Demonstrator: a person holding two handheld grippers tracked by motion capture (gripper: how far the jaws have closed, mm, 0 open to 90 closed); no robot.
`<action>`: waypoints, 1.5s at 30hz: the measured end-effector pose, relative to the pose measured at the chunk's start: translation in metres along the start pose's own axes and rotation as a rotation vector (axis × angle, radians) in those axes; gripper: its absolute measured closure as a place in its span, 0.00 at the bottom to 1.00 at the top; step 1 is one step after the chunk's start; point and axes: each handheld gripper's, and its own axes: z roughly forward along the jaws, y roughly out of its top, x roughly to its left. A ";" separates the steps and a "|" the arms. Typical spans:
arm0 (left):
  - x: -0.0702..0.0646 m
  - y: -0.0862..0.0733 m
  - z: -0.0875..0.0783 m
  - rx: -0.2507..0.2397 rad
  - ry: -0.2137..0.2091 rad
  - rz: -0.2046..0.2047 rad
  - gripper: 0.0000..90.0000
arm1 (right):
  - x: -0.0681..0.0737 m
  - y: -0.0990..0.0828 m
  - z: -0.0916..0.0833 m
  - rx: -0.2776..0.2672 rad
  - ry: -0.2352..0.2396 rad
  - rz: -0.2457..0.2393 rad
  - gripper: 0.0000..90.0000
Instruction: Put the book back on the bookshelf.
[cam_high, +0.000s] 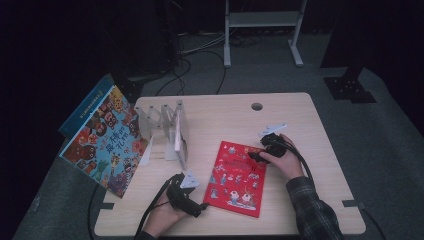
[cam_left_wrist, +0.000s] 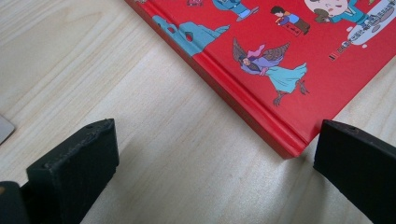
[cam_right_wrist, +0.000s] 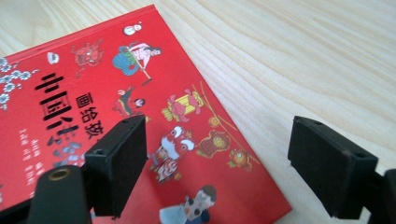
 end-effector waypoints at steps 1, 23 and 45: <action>0.000 0.000 0.000 0.000 -0.001 -0.001 0.00 | -0.001 0.000 0.002 0.014 0.017 0.007 0.24; 0.016 -0.008 -0.009 -0.001 0.007 -0.048 0.00 | 0.005 -0.028 -0.011 0.006 0.112 0.026 0.22; 0.049 -0.016 -0.016 -0.028 0.038 -0.121 0.00 | 0.048 -0.063 -0.041 0.006 0.049 0.082 0.17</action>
